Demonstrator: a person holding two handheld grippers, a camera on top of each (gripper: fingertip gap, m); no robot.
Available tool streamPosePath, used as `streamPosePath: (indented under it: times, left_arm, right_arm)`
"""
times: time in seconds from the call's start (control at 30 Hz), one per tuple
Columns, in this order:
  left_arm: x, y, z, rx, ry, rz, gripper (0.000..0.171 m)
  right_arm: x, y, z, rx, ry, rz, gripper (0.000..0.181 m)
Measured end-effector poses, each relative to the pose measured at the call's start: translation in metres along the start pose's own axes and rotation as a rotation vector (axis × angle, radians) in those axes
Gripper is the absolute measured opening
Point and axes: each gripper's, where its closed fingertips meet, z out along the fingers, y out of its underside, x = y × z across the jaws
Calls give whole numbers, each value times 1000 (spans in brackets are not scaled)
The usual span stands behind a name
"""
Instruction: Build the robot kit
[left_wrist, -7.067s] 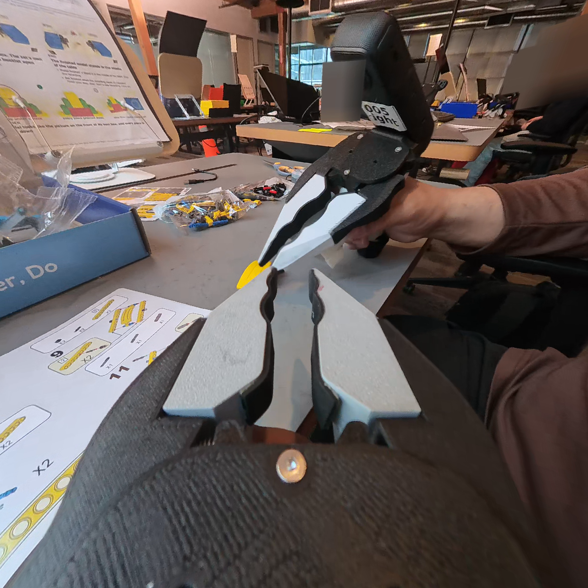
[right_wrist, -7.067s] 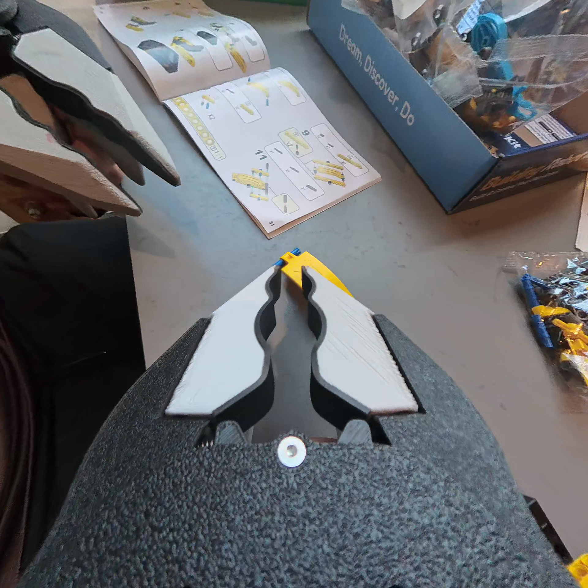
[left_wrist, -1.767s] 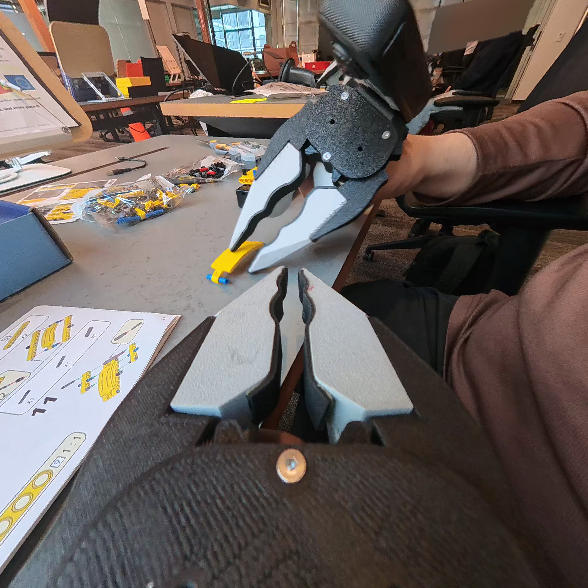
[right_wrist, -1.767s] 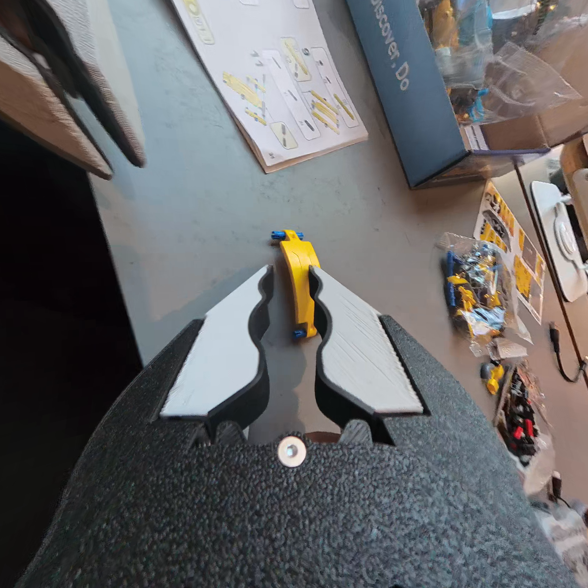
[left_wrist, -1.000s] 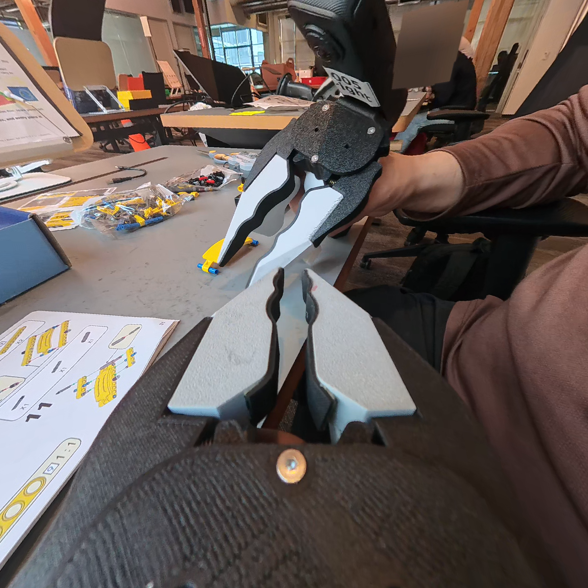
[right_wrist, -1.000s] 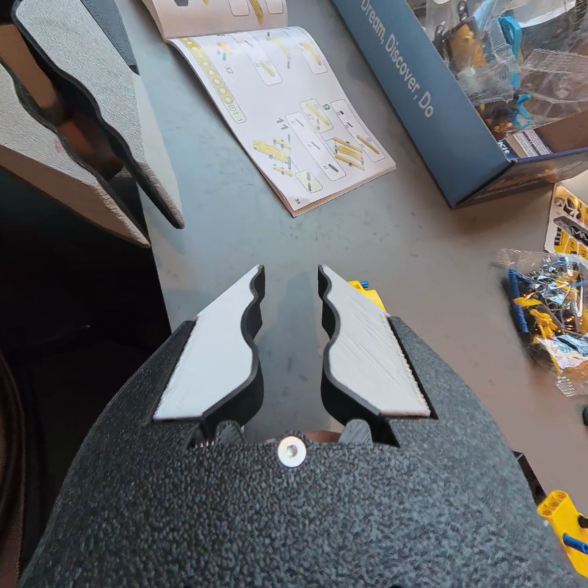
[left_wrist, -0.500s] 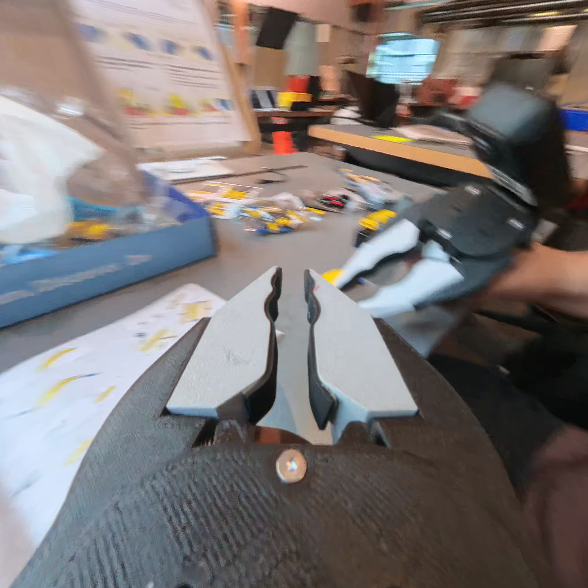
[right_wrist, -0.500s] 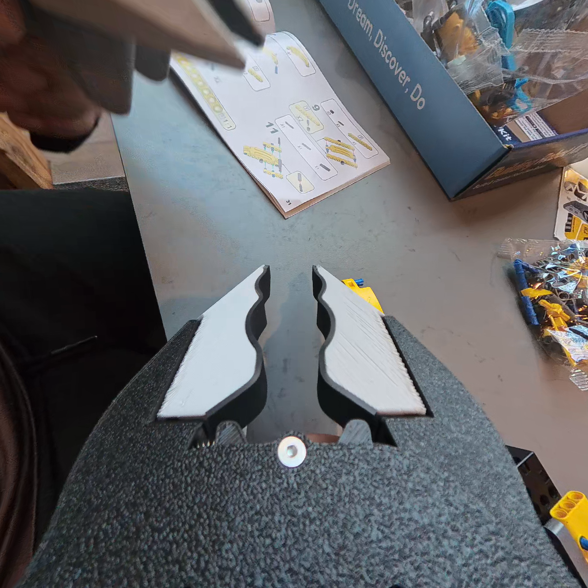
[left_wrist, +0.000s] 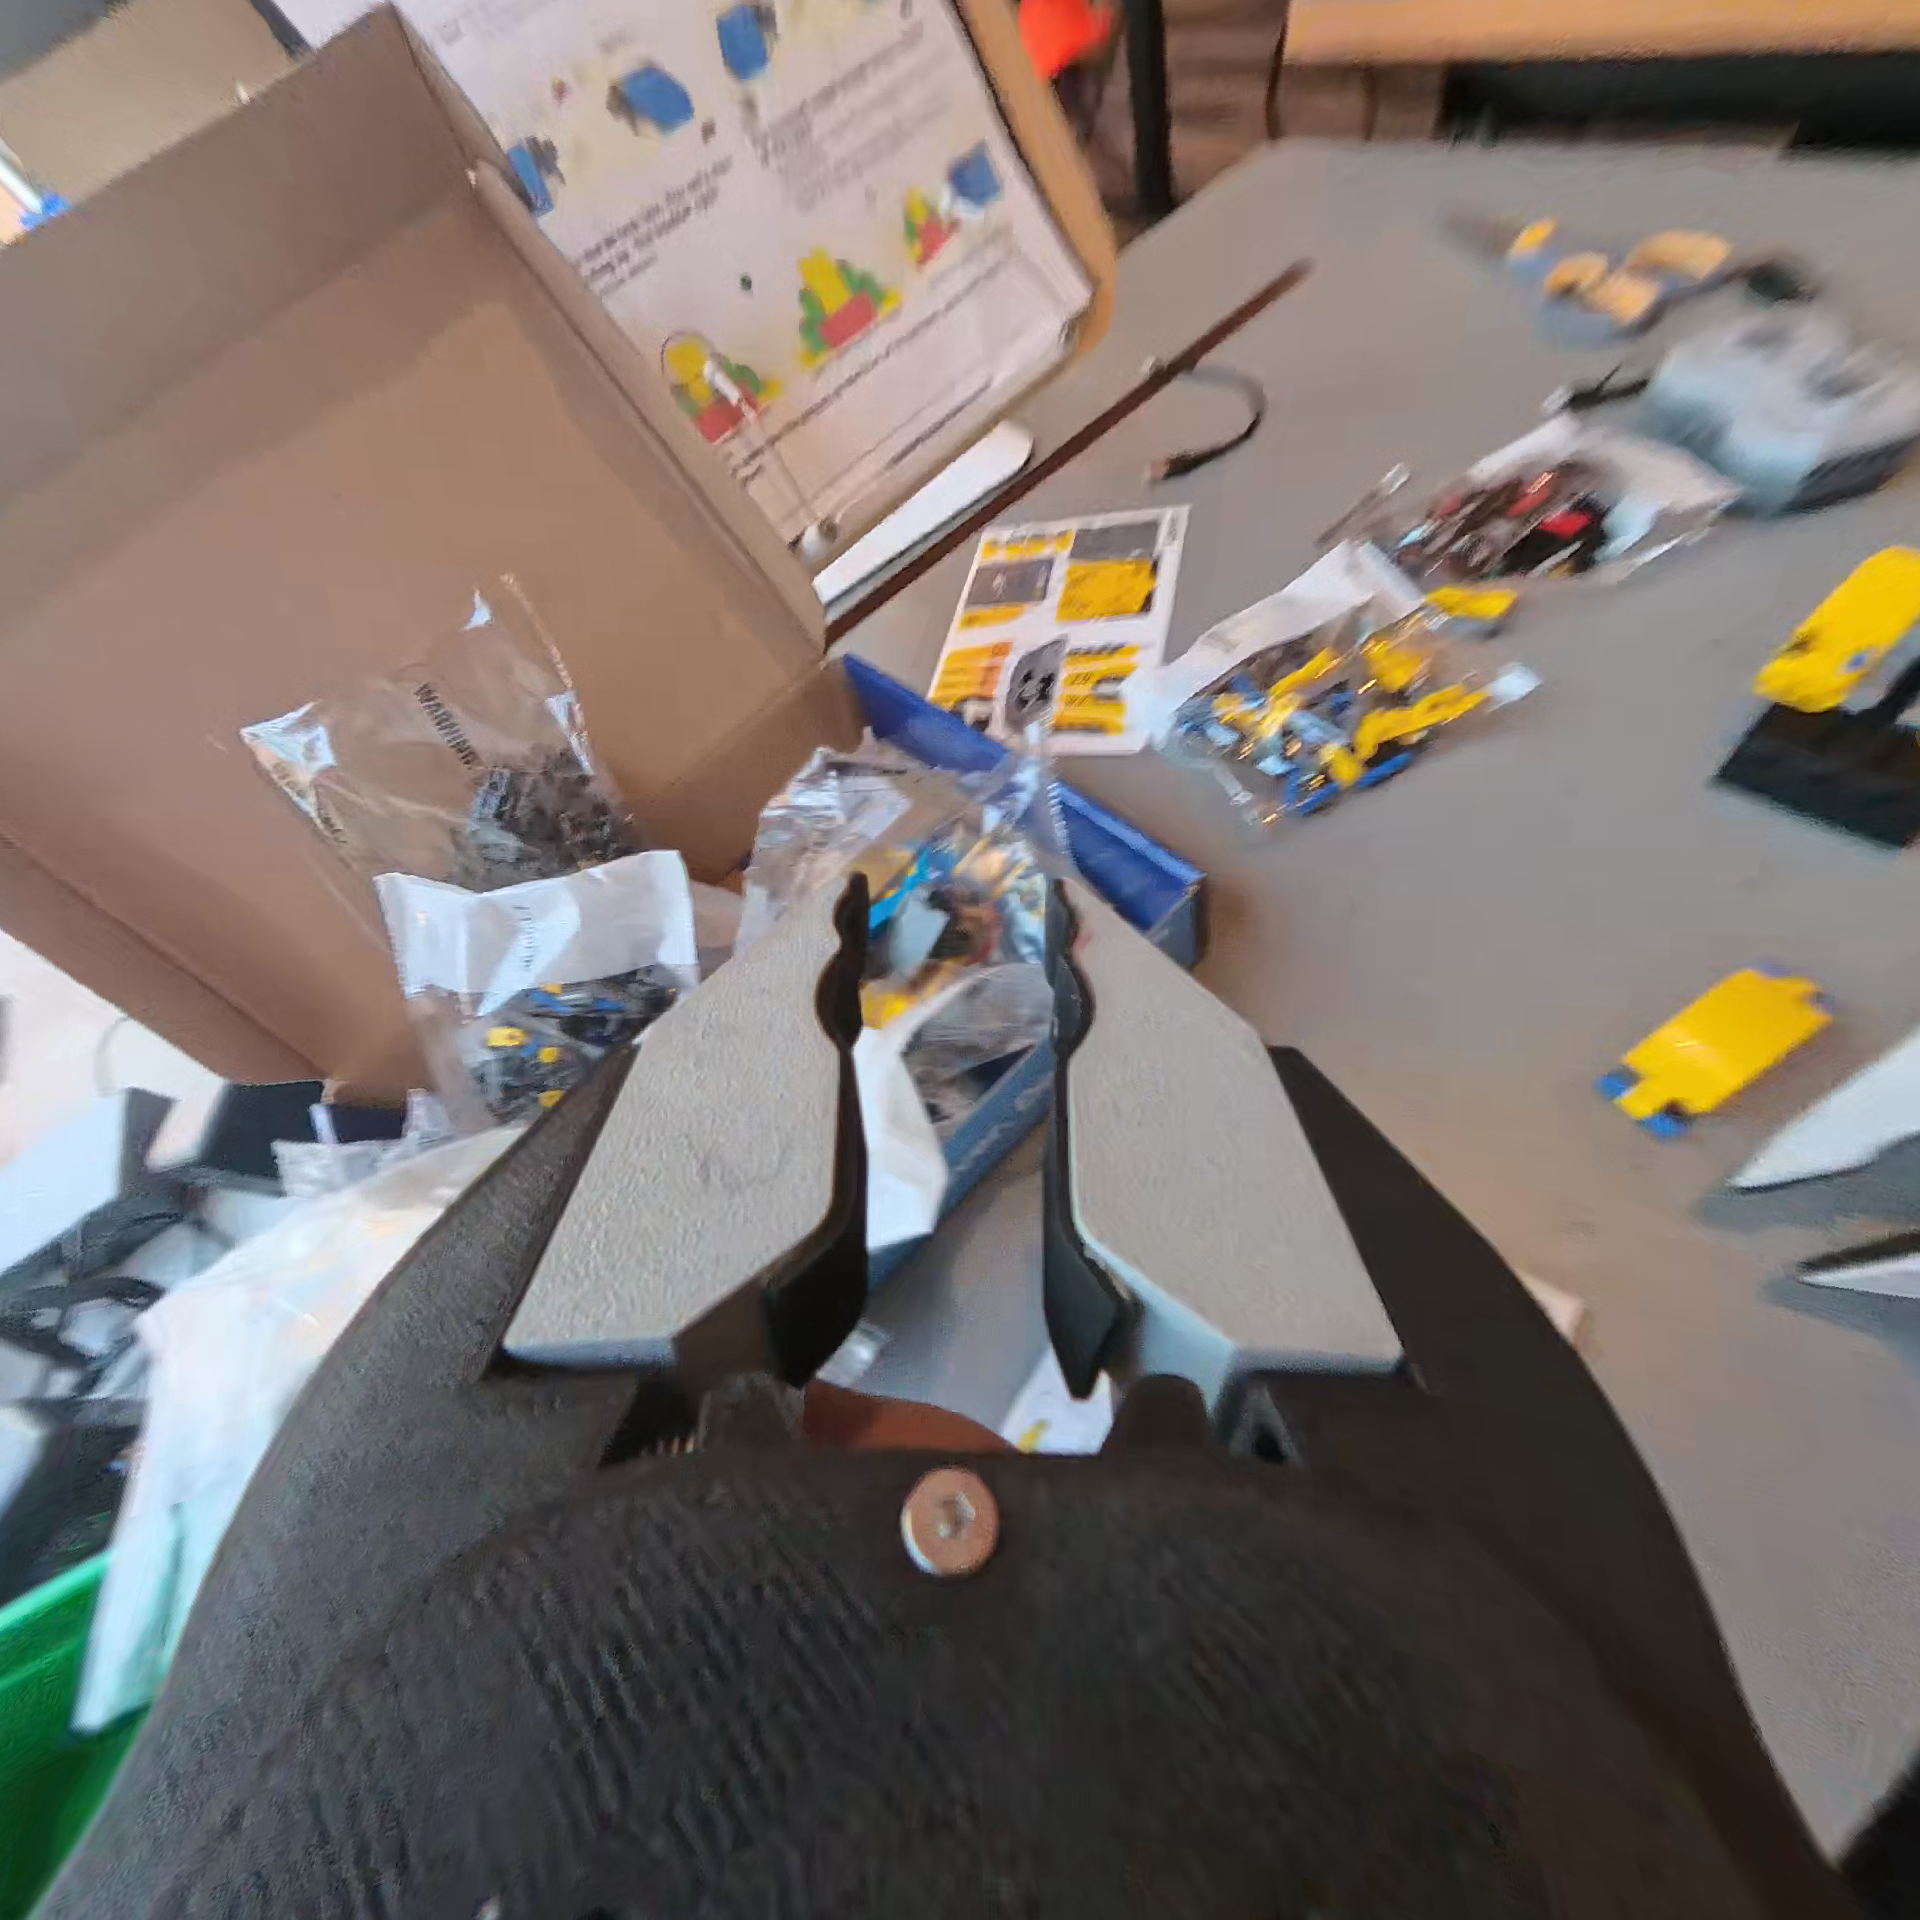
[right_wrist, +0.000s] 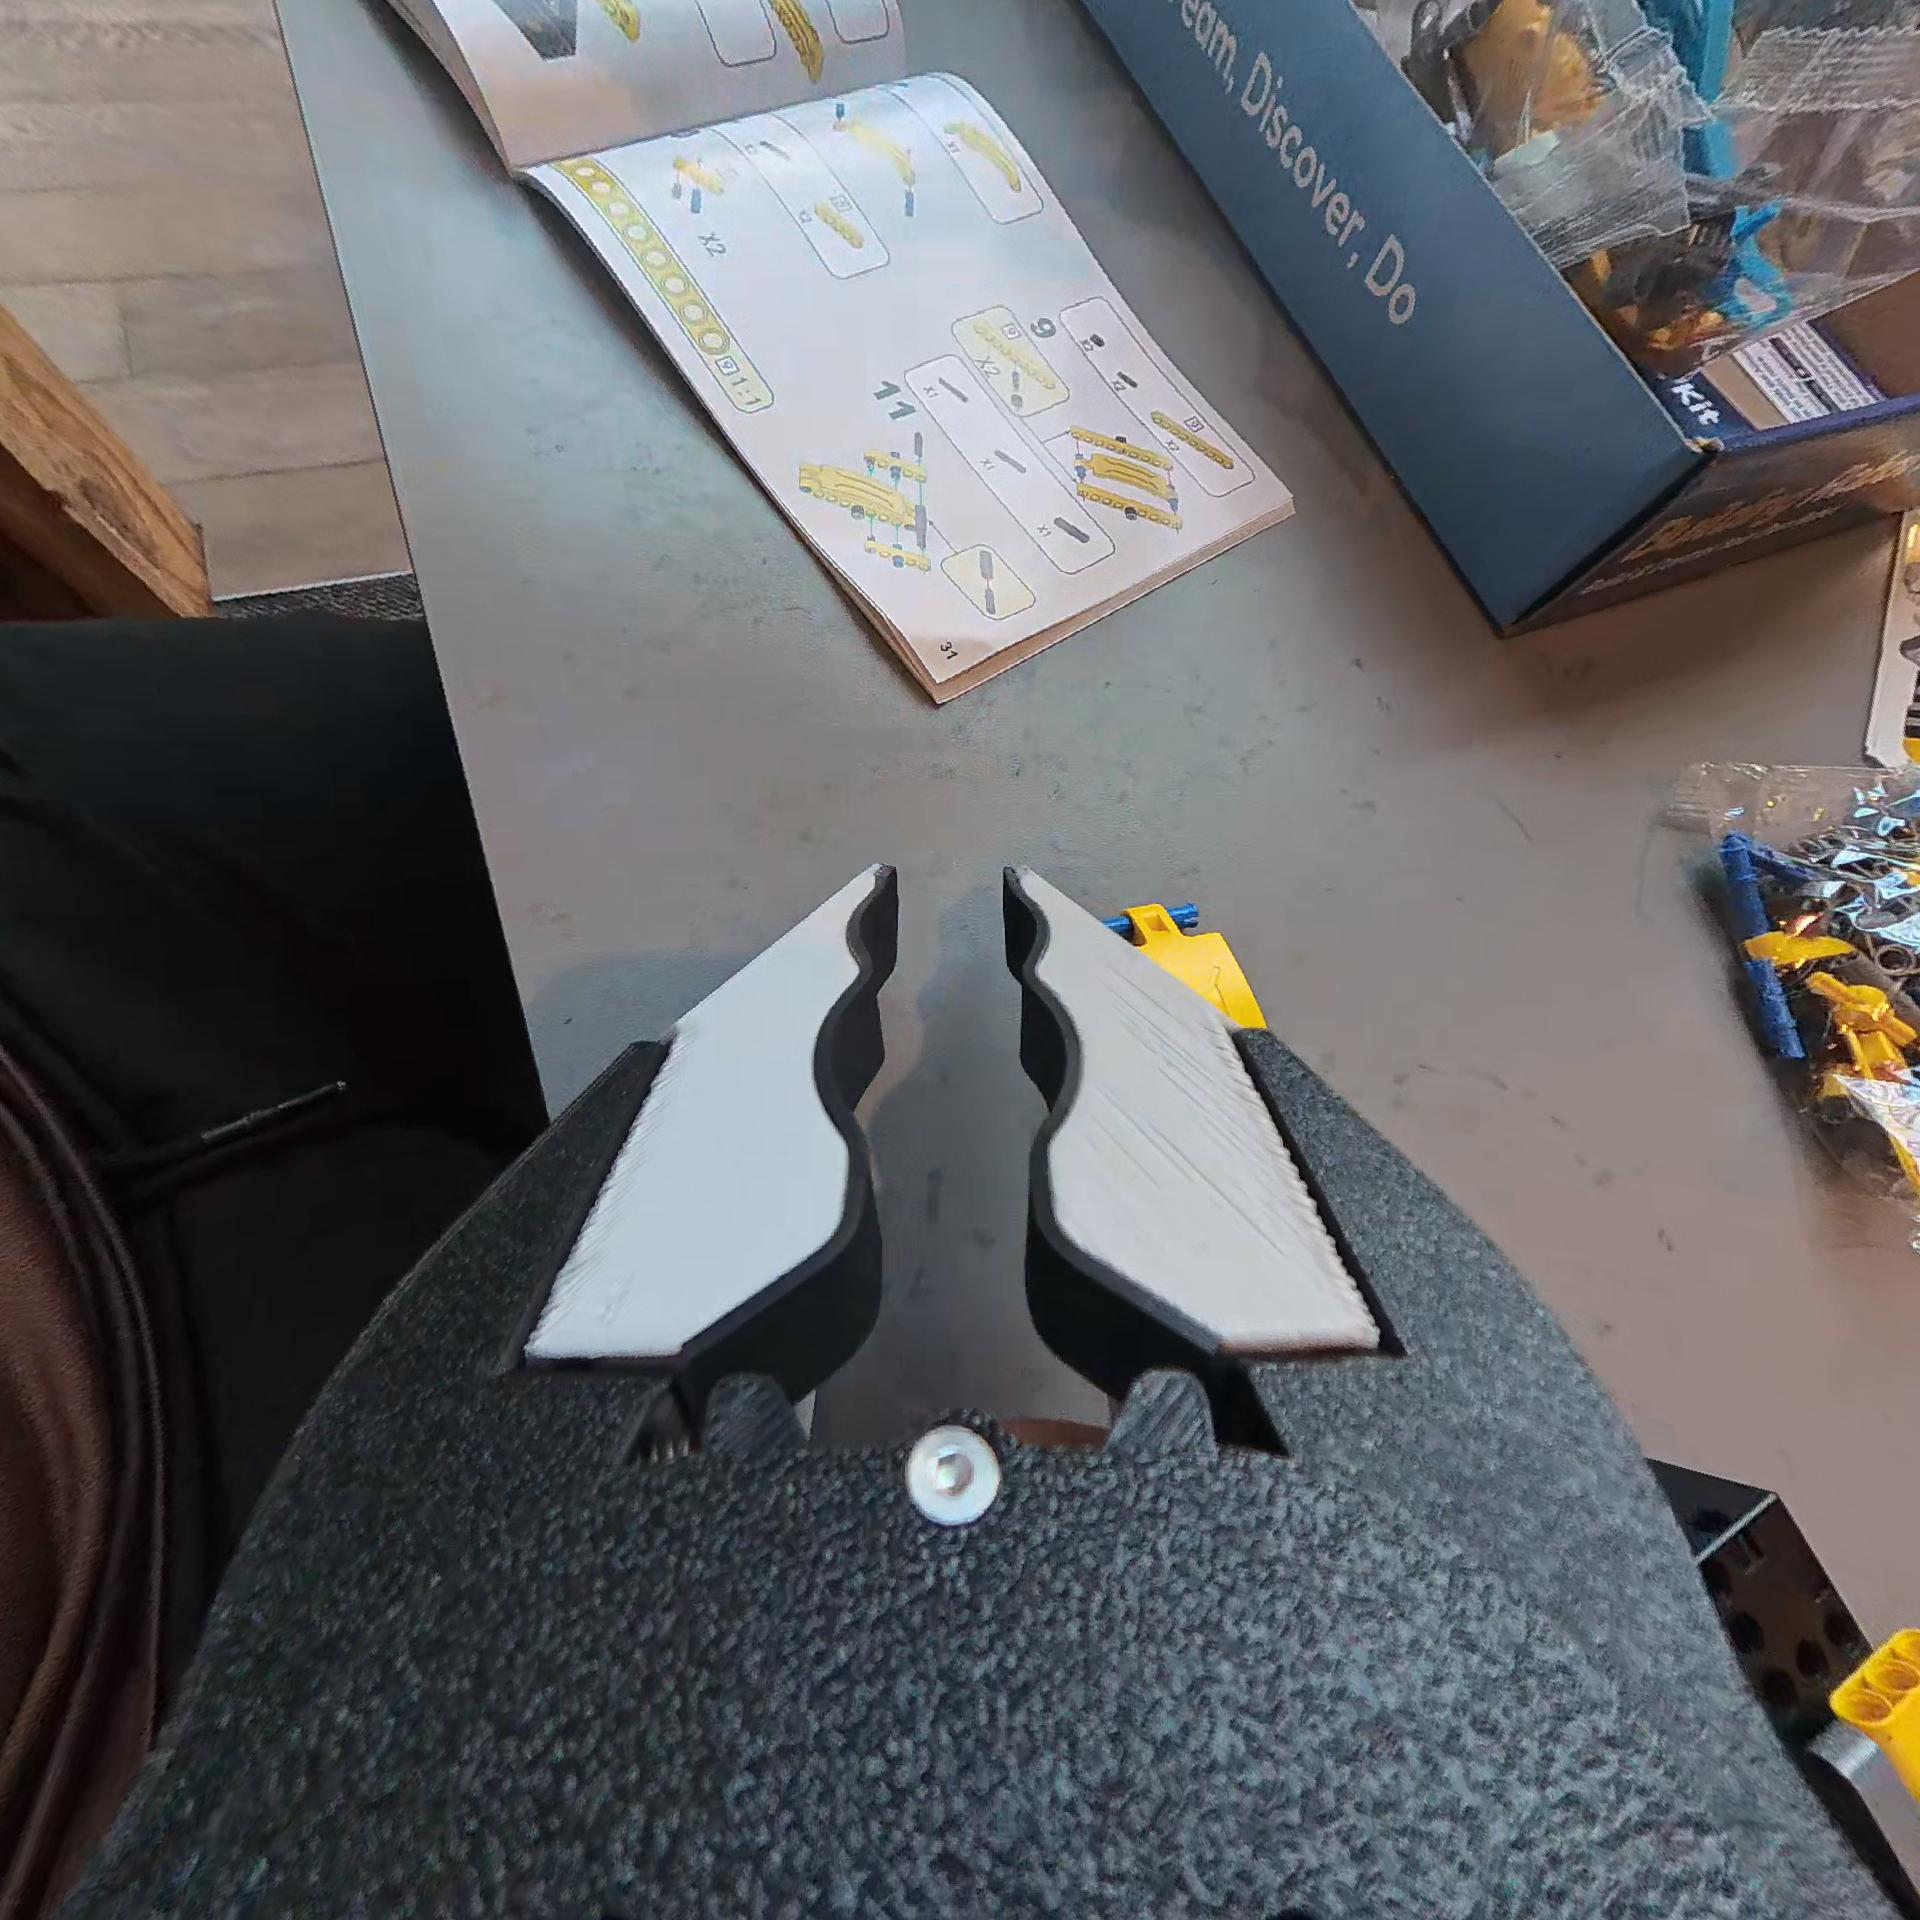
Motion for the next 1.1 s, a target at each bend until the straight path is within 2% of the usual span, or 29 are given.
streamPosePath:
  times: [0.07,0.13,0.2,0.27,0.33,0.4,0.5,0.57,0.63,0.67,0.7,0.77,0.87,1.0,1.1]
  left_arm:
    - [-11,15,20,-155,-14,54,26]
    - [-7,54,30,-406,63,64,19]
    - [4,76,29,-506,147,20,18]
    - [12,74,27,-432,162,-10,17]
    - [29,50,14,-245,225,-142,23]
    - [32,28,-7,-83,220,-249,26]
    - [0,20,-40,70,19,-356,25]
    - [-33,25,-61,146,-141,-454,8]
    - [-62,39,-73,171,-241,-541,1]
    - [-73,50,-74,145,-271,-586,1]
    - [-81,63,-73,97,-289,-635,7]
    - [-86,84,-69,9,-297,-686,35]
    - [-90,90,-69,65,-323,-703,51]
    - [-129,97,-91,192,-486,-736,54]
    - [-154,98,-103,159,-471,-705,62]
  right_arm:
    - [0,0,0,3,0,1,19]
    - [0,-1,-1,6,1,2,19]
    - [0,-2,-2,16,3,1,19]
    - [0,-3,-3,25,2,2,19]
    - [0,-3,-3,29,-6,6,19]
    - [0,-3,-3,29,-16,14,19]
    - [-1,-2,-2,20,-27,22,19]
    - [-1,-1,-2,17,-31,27,19]
    - [-1,-1,-1,14,-35,29,19]
    - [-1,-1,-1,12,-37,29,18]
    - [0,-1,0,10,-37,30,18]
    - [1,-1,1,9,-36,34,18]
    - [4,-2,2,7,-30,47,18]
    - [8,-2,2,14,-13,65,18]
    - [10,-3,2,17,-1,65,17]
